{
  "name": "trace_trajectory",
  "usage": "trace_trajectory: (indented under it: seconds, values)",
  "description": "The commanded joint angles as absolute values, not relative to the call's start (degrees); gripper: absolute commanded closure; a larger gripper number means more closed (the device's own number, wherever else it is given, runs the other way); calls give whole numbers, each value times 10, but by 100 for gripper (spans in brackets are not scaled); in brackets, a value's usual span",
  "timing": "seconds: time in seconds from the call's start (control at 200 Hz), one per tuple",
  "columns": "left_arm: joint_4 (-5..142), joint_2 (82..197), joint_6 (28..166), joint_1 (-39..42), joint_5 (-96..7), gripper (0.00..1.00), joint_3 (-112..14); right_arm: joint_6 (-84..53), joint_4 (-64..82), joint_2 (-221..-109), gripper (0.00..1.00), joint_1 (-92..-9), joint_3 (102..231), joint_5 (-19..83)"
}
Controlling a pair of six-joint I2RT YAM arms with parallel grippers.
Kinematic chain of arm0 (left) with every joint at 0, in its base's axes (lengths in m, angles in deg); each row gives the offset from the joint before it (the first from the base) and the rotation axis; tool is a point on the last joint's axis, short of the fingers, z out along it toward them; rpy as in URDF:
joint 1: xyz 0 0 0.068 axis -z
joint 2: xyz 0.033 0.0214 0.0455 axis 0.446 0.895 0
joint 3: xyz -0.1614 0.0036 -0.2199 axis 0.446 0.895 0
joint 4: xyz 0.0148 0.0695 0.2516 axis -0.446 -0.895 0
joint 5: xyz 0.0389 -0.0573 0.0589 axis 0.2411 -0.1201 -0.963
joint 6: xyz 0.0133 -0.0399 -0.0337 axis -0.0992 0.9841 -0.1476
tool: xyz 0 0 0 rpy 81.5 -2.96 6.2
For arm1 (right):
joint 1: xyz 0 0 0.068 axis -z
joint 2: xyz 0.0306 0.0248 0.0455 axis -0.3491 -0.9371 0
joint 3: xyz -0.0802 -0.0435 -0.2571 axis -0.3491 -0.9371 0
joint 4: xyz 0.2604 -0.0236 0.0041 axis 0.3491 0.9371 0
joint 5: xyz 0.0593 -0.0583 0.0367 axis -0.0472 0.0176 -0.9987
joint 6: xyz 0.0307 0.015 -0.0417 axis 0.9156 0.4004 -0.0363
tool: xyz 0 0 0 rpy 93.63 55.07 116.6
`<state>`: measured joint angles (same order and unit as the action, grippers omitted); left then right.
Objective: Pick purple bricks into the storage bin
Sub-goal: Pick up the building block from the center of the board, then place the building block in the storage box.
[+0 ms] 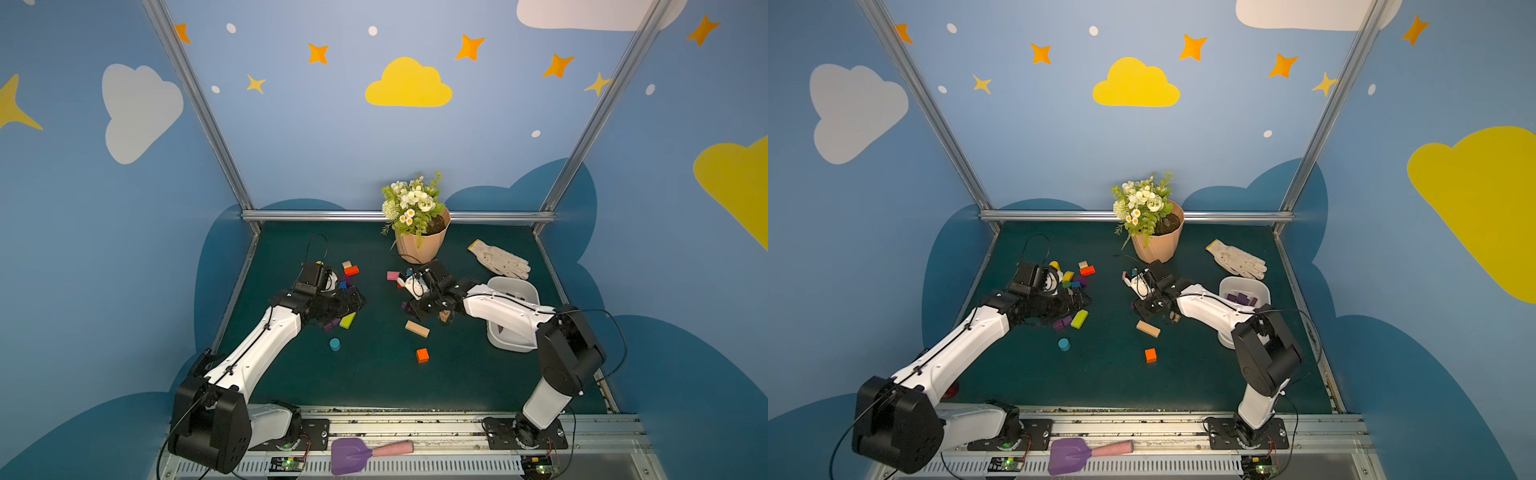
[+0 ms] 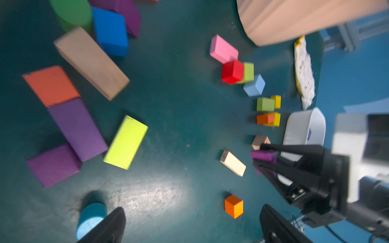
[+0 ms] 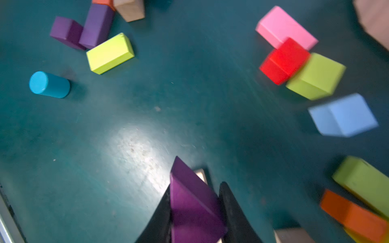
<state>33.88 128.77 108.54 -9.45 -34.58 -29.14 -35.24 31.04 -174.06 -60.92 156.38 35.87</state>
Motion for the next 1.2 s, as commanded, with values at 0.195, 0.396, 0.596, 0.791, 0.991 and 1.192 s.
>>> trace_trajectory:
  seconds: [0.195, 0.396, 0.596, 0.791, 0.991, 1.192]
  values:
    - [311, 1277, 1052, -47, -388, 0, -300, -309, 335, -1640, 71, -547, 1506, 424]
    - [317, 1262, 1041, -21, -404, 0, -293, -261, 340, -1591, 70, -485, 1477, 463]
    - [331, 1254, 1033, 9, -426, 0, -283, -217, 357, -1578, 70, -443, 1467, 504]
    - [338, 1246, 1027, 23, -439, 0, -277, -193, 377, -1573, 70, -415, 1467, 543]
    - [346, 1248, 1023, 35, -440, 0, -273, -171, 385, -1550, 70, -381, 1451, 565]
    - [380, 1221, 1000, 60, -462, 0, -248, -131, 386, -1518, 69, -334, 1426, 597]
